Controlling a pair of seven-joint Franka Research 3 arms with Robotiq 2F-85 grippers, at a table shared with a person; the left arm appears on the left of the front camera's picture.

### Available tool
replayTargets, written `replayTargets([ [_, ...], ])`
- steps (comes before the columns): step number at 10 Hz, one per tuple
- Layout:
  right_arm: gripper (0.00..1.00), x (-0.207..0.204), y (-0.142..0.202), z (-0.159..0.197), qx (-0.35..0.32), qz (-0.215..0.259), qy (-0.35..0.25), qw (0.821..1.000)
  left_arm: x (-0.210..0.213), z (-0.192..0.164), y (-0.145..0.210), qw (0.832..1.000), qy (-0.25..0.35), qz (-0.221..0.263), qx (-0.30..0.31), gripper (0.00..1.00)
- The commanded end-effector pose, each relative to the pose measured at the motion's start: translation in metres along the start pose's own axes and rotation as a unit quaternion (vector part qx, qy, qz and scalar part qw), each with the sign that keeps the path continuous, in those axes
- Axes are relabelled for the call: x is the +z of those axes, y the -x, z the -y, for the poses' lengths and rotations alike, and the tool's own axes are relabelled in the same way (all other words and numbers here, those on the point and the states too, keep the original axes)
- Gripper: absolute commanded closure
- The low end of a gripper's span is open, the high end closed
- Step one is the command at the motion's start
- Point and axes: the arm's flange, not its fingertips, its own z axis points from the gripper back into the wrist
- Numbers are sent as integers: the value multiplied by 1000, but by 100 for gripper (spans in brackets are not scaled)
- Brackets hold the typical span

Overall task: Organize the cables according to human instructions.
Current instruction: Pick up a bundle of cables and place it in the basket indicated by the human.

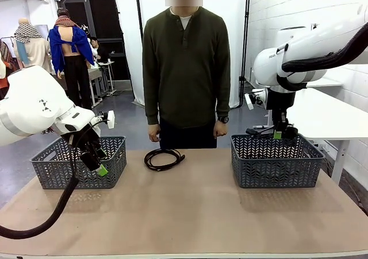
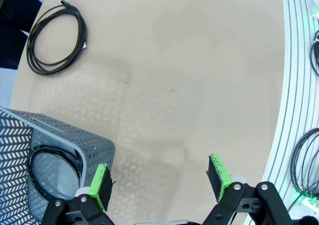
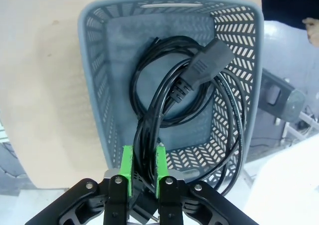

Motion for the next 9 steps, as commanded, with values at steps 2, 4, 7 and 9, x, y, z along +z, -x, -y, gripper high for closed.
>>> replayTargets([
  [2, 100, -14, 5, 11, 40, 18, 10, 999, 3, 0, -2, 1000, 3, -2, 1, 0],
  [4, 100, -23, 5, 19, 48, 19, 1, 999, 3, 0, -2, 1000, 3, -2, 1, 0],
  [7, 100, -33, 2, 29, 62, 19, -2, 998, 3, 0, -2, 1000, 3, -2, 1, 0],
  [9, 100, -41, 2, 33, 64, 12, 0, 998, 3, 0, -2, 1000, 3, -2, 1, 0],
])
